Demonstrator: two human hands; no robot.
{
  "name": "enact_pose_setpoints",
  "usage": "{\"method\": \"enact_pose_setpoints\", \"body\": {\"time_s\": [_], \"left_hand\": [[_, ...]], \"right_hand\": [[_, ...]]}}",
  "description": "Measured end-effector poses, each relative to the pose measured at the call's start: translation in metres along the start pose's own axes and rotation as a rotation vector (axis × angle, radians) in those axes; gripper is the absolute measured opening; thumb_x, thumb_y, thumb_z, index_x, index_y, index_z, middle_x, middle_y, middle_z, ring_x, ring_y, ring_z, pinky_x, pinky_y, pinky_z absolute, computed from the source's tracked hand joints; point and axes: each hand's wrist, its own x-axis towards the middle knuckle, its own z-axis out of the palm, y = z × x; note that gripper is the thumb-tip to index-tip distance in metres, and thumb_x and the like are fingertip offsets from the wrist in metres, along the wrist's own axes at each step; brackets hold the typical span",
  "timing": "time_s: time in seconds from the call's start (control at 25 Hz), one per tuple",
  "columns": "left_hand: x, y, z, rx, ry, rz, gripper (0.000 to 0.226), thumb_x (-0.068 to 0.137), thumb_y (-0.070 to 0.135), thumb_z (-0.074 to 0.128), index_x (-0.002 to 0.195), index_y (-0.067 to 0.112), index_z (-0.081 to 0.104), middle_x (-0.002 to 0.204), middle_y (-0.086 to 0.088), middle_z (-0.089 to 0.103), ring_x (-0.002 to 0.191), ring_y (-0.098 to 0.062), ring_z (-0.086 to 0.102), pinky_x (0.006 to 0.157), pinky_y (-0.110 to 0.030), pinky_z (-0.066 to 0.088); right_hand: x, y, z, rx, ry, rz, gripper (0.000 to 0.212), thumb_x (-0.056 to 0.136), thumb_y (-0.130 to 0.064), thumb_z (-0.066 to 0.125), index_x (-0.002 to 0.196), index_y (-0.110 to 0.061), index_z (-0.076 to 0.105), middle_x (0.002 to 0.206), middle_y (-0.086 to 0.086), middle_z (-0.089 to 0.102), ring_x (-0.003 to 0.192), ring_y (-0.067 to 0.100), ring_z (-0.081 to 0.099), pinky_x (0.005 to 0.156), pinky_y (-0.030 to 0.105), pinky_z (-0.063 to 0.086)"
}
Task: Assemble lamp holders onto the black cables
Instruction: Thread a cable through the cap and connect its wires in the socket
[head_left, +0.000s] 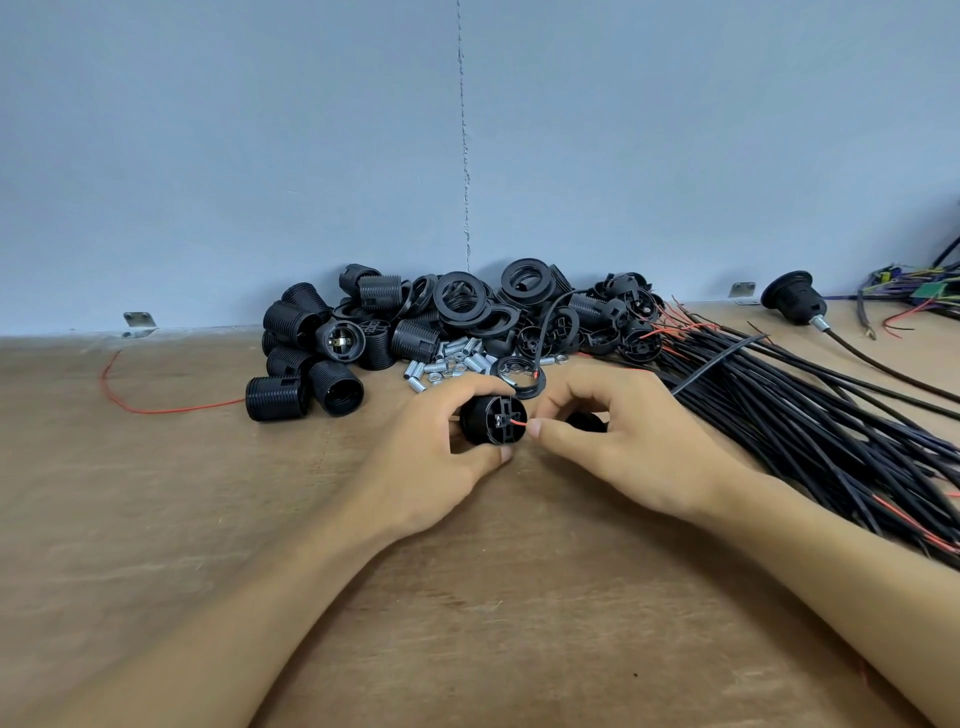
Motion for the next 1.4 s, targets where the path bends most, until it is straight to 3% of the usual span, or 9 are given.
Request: {"method": "enact_pose_setpoints", "body": {"time_s": [0.16,0.32,0.64,0.92,1.2,1.4], "left_hand": [[0.0001,0.0007,0.0005,0.004,-0.008,0.001,0.039,0.077,0.021,0.074,0.112,0.038,0.068,0.109,0.018,0.07,0.107,-0.007,0.067,0.1,-0.041,0.054],[-0.0001,-0.0012,0.0013,0.001,-0.021,-0.02,0.037,0.081,0.024,0.072,0.116,0.034,0.065,0.109,0.017,0.07,0.11,-0.007,0.065,0.102,-0.042,0.052],[-0.0015,-0.0011,0.0028,-0.064,-0.065,-0.001,0.035,0.085,0.025,0.068,0.115,0.032,0.052,0.111,0.016,0.069,0.112,-0.007,0.065,0.102,-0.037,0.051],[-0.0031,0.0012,0.004,0.001,-0.026,0.034,0.035,0.085,0.024,0.07,0.116,0.028,0.055,0.106,0.015,0.068,0.105,-0.009,0.066,0.096,-0.039,0.053],[-0.0037,0.0059,0.0026,0.182,0.081,0.108,0.035,0.084,0.015,0.079,0.112,0.029,0.063,0.098,0.019,0.065,0.099,-0.004,0.061,0.086,-0.024,0.049],[-0.0042,0.0077,0.002,0.197,0.077,0.114,0.033,0.083,0.015,0.079,0.111,0.027,0.065,0.099,0.016,0.064,0.098,-0.007,0.06,0.087,-0.031,0.051]], "right_hand": [[0.0004,-0.0009,-0.0022,-0.006,0.005,-0.017,0.008,0.086,-0.02,0.077,0.079,-0.021,0.072,0.085,-0.006,0.072,0.085,0.012,0.066,0.084,0.038,0.051],[0.0004,-0.0037,-0.0044,0.017,0.013,-0.038,0.007,0.086,-0.019,0.078,0.08,-0.021,0.073,0.084,-0.01,0.07,0.083,0.009,0.065,0.077,0.023,0.049],[-0.0007,-0.0091,-0.0037,0.026,-0.028,-0.137,0.008,0.086,-0.016,0.078,0.08,-0.019,0.073,0.09,-0.006,0.068,0.083,0.017,0.066,0.079,0.04,0.051],[-0.0005,-0.0062,-0.0018,-0.039,-0.008,-0.172,0.011,0.086,-0.013,0.076,0.079,-0.019,0.071,0.088,-0.007,0.066,0.08,0.015,0.065,0.076,0.033,0.051],[0.0004,-0.0024,-0.0035,-0.066,0.004,-0.167,0.008,0.088,-0.016,0.075,0.082,-0.018,0.071,0.09,-0.007,0.066,0.081,0.012,0.064,0.074,0.035,0.05],[0.001,-0.0016,-0.0033,-0.047,0.01,-0.151,0.008,0.088,-0.017,0.075,0.082,-0.018,0.071,0.089,-0.007,0.067,0.082,0.013,0.063,0.075,0.037,0.05]]}}
